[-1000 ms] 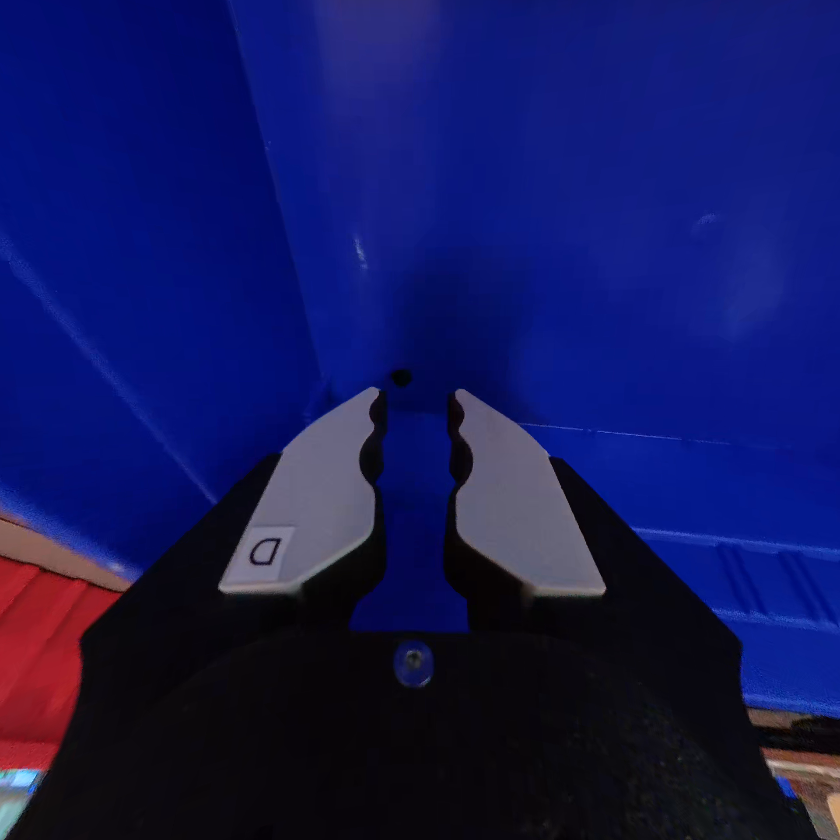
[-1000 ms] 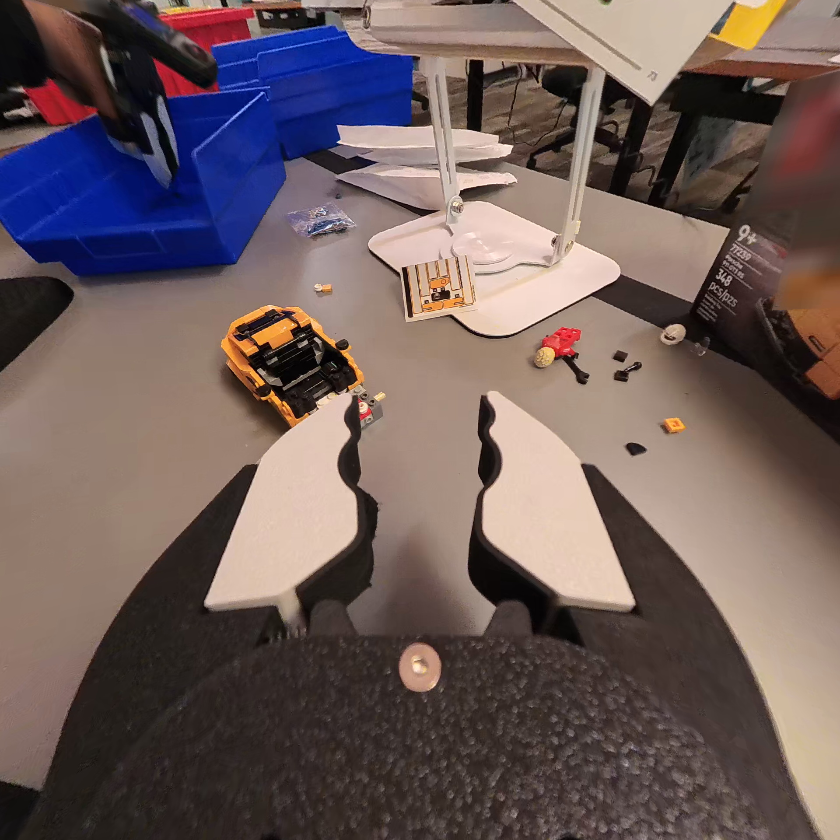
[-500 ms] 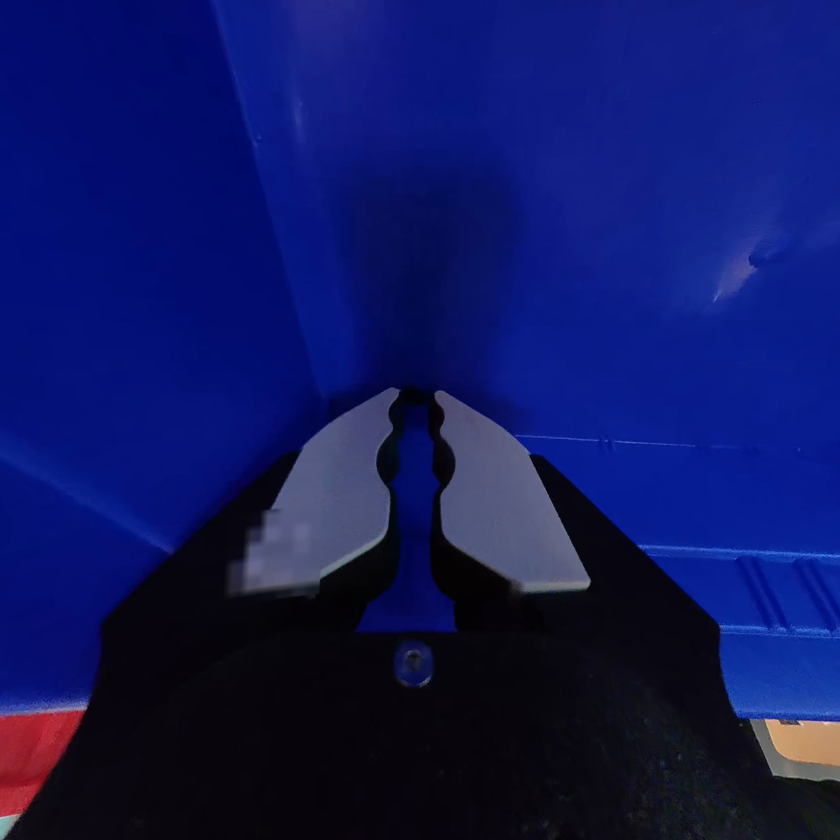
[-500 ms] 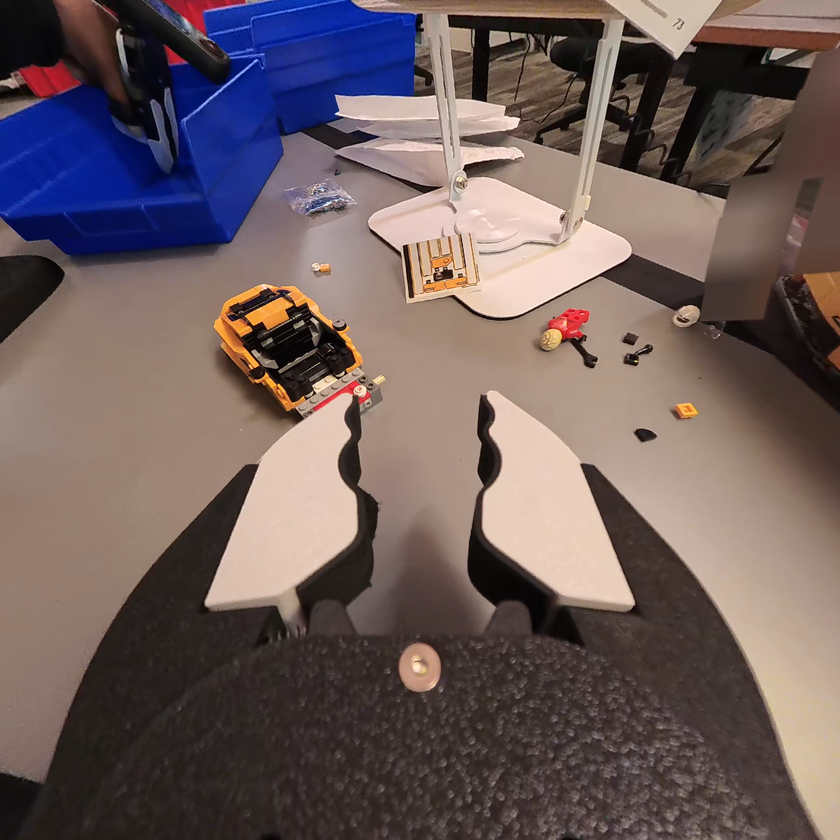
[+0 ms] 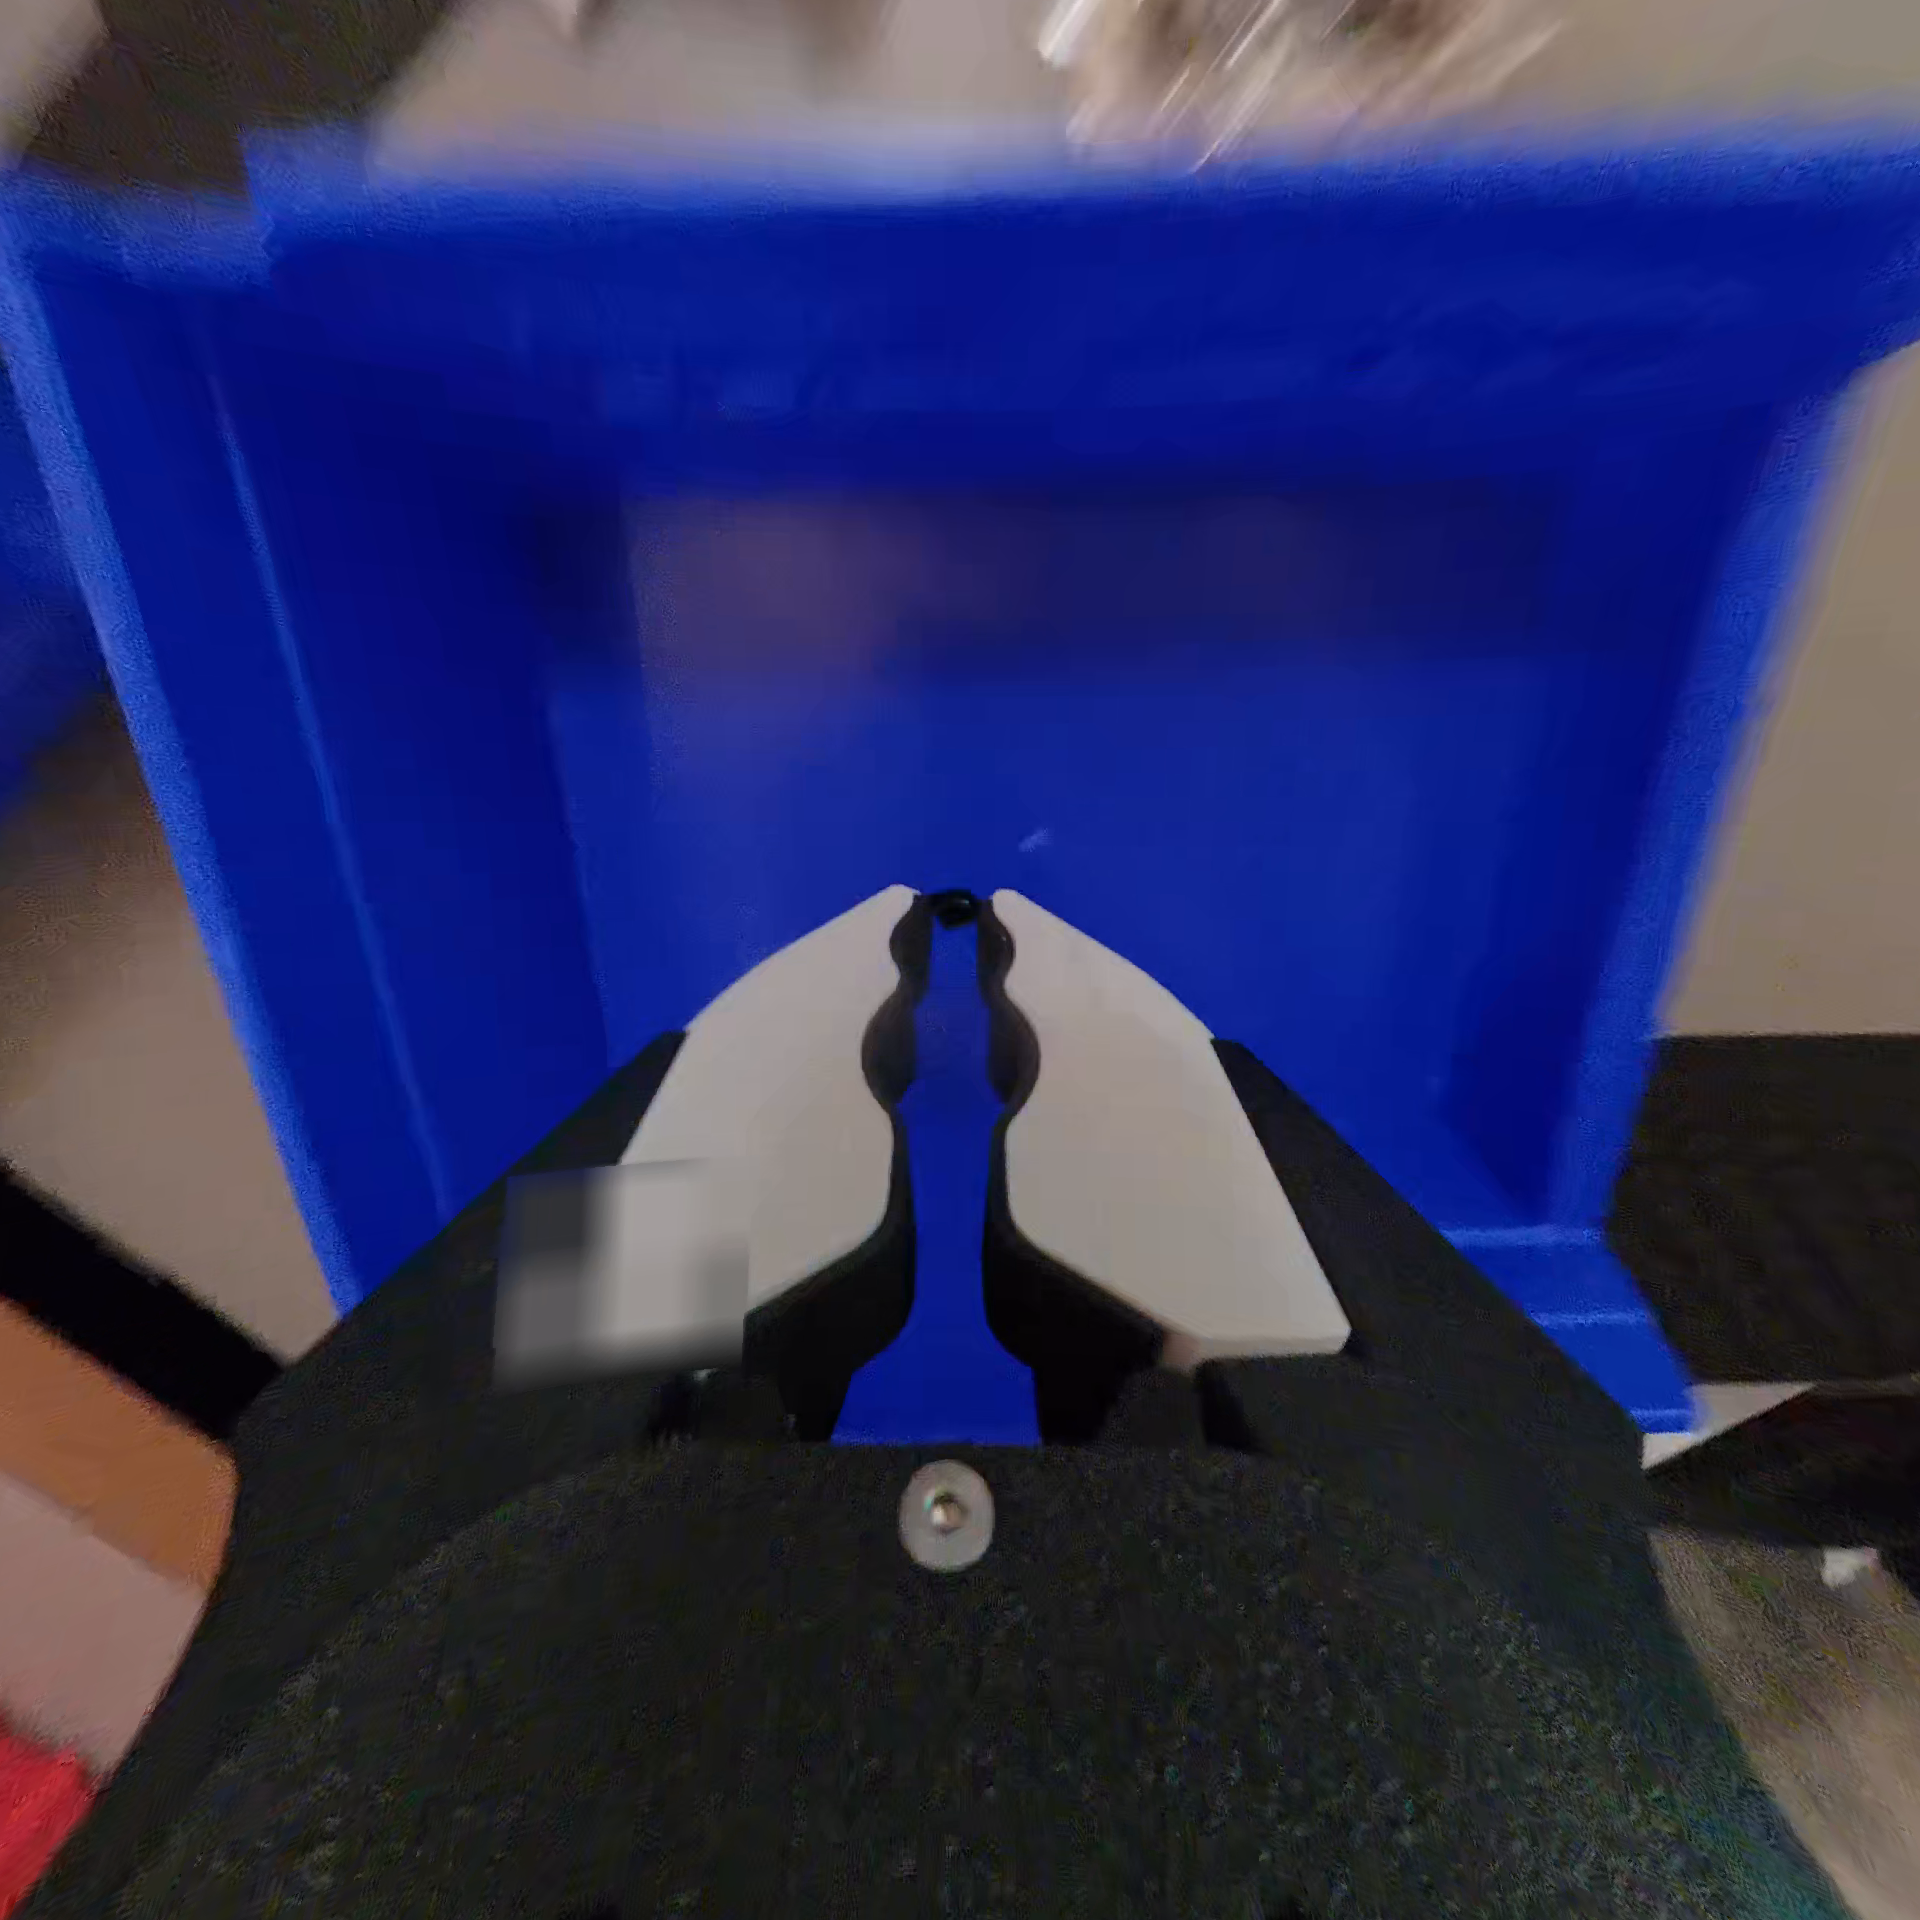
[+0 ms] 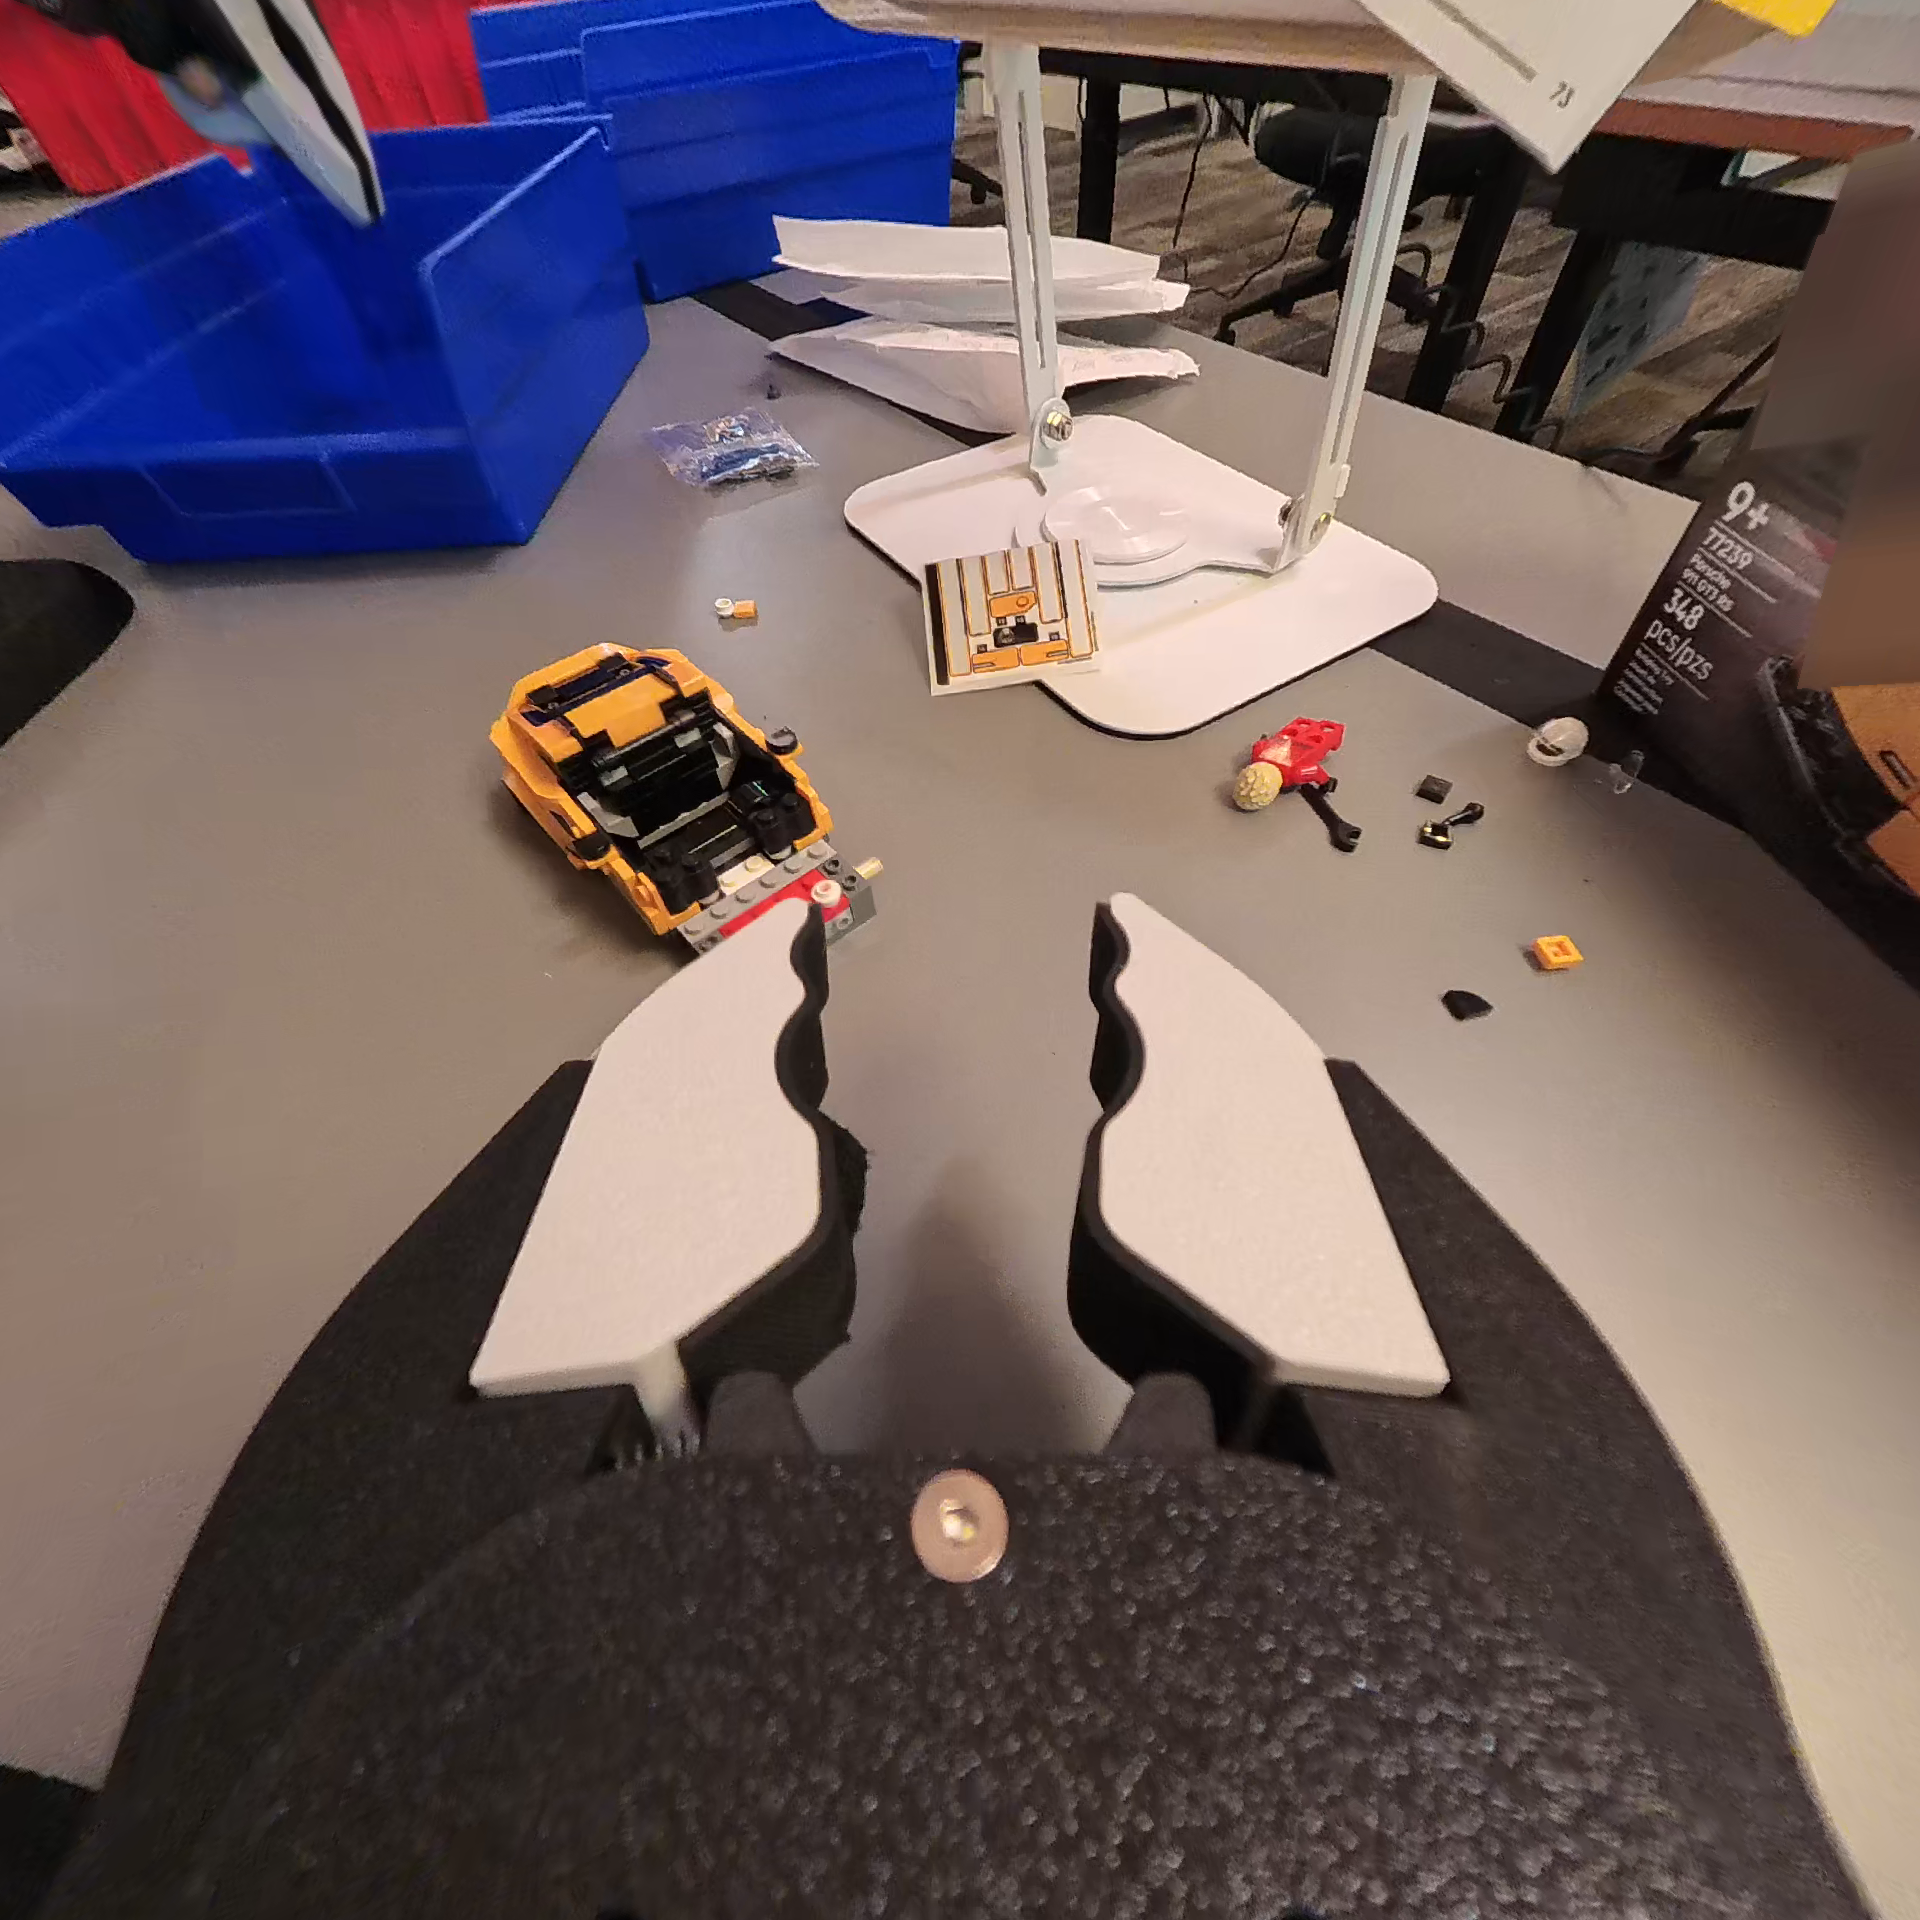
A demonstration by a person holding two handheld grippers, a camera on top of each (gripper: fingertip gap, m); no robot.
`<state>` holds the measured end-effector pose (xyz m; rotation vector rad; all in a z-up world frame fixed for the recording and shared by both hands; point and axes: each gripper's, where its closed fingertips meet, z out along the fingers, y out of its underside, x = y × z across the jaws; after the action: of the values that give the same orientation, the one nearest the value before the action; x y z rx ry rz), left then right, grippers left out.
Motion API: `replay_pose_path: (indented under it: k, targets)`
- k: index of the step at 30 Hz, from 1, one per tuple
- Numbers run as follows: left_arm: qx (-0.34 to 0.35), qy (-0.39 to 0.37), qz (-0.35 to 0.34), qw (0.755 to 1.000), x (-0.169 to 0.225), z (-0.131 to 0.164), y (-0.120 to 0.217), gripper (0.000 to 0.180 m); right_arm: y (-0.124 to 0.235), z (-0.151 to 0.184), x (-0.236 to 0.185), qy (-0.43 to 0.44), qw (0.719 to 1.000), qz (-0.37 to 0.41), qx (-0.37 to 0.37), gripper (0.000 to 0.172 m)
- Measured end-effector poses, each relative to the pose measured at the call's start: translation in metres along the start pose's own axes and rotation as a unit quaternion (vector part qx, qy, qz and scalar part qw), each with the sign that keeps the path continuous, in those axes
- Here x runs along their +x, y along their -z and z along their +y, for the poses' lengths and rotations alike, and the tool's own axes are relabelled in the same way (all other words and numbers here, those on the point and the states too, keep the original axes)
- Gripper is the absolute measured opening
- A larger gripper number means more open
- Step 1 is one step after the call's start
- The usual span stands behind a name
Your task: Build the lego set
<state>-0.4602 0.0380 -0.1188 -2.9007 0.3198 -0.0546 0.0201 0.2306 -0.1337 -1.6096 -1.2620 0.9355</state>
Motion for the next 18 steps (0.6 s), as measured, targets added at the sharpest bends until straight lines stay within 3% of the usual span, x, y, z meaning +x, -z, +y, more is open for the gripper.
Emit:
replay_pose_path:
  k: [3,7,10,13,16,18]
  targets:
    - [0.145,-0.050,0.043,0.987,0.065,-0.052,0.035,0.009,0.002,-0.006,-0.004,0.004,1.000,-0.004,0.013,0.048]
    - [0.296,-0.120,0.163,0.933,0.180,-0.099,0.063,0.008,0.008,-0.021,-0.016,0.039,0.998,-0.006,0.044,0.045]
    - [0.340,-0.150,0.281,0.885,0.266,-0.116,0.064,0.008,0.015,-0.040,-0.041,0.109,0.991,-0.014,0.074,0.039]
    - [0.350,-0.176,0.403,0.827,0.340,-0.127,0.063,0.008,0.021,-0.060,-0.092,0.169,0.978,-0.076,0.098,0.034]
    - [0.337,-0.188,0.500,0.776,0.392,-0.138,0.060,0.008,0.030,-0.072,-0.134,0.252,0.955,-0.101,0.117,0.030]
    - [0.324,-0.192,0.536,0.756,0.416,-0.146,0.054,0.008,0.036,-0.077,-0.148,0.308,0.939,-0.082,0.133,0.028]
